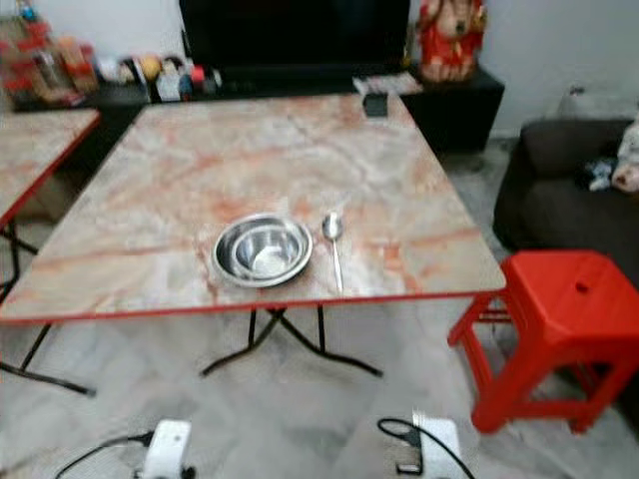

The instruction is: Setting the table

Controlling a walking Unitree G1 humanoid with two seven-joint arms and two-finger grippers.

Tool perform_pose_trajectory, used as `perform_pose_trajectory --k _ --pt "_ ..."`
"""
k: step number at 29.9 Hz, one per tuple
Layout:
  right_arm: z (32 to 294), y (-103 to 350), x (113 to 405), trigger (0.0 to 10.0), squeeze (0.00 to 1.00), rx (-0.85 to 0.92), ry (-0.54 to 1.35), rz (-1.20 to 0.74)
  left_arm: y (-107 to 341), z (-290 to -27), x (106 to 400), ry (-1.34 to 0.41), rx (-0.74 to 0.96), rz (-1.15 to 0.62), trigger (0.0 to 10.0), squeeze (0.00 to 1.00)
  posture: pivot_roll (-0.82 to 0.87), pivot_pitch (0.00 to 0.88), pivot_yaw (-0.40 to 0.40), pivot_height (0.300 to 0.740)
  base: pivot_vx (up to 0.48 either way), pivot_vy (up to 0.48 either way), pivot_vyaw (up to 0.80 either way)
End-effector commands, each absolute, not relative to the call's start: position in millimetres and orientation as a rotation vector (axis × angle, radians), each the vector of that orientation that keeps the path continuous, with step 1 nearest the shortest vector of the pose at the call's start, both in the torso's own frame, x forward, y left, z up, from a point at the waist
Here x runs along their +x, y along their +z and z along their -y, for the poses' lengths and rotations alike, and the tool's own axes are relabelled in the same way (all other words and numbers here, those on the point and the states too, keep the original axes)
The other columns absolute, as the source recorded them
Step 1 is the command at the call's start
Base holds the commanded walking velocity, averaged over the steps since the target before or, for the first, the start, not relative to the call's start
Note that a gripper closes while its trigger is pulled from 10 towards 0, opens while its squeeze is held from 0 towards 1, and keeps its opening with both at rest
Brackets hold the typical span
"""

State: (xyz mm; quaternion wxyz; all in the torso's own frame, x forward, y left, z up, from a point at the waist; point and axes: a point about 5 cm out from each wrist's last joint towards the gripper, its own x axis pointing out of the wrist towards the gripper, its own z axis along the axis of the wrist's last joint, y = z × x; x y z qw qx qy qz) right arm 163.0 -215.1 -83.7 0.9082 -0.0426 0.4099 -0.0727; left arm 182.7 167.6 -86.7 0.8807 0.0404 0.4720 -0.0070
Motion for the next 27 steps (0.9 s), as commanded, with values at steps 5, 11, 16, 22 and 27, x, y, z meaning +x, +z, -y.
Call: perform_pose_trajectory --k 5,11,16,22,27 --pt "208.9 -69.5 181.9 10.0 0.0 -0.142 -0.088 -0.676 -86.7 -178.0 181.1 -0.007 0.114 -0.992 10.0 0.0 -0.1 0.0 0.017 0.725 0.0 0.0 0.0" --pt "214.7 -55.4 188.4 10.0 0.0 -0.181 -0.083 -0.525 -86.4 -178.8 181.4 -0.009 0.121 -0.992 10.0 0.0 -0.12 0.0 0.023 0.725 0.0 0.0 0.0" --pt "221.7 -44.4 181.8 10.0 0.0 -0.228 -0.095 -0.406 -86.7 -178.6 180.9 -0.018 0.132 -0.994 10.0 0.0 -0.14 0.0 0.032 0.725 0.0 0.0 0.0" --pt "221.1 -27.9 158.4 10.0 0.0 -0.302 -0.12 -0.259 -88.1 -177.2 178.2 -0.037 0.148 -1.003 10.0 0.0 -0.17 0.0 0.046 0.725 0.0 0.0 0.0" --pt "217.5 -5.6 166.0 10.0 0.0 -0.325 -0.118 -0.145 -87.3 -177.1 179.9 -0.041 0.15 -0.999 10.0 0.0 -0.17 0.0 0.051 0.725 0.0 0.0 0.0"
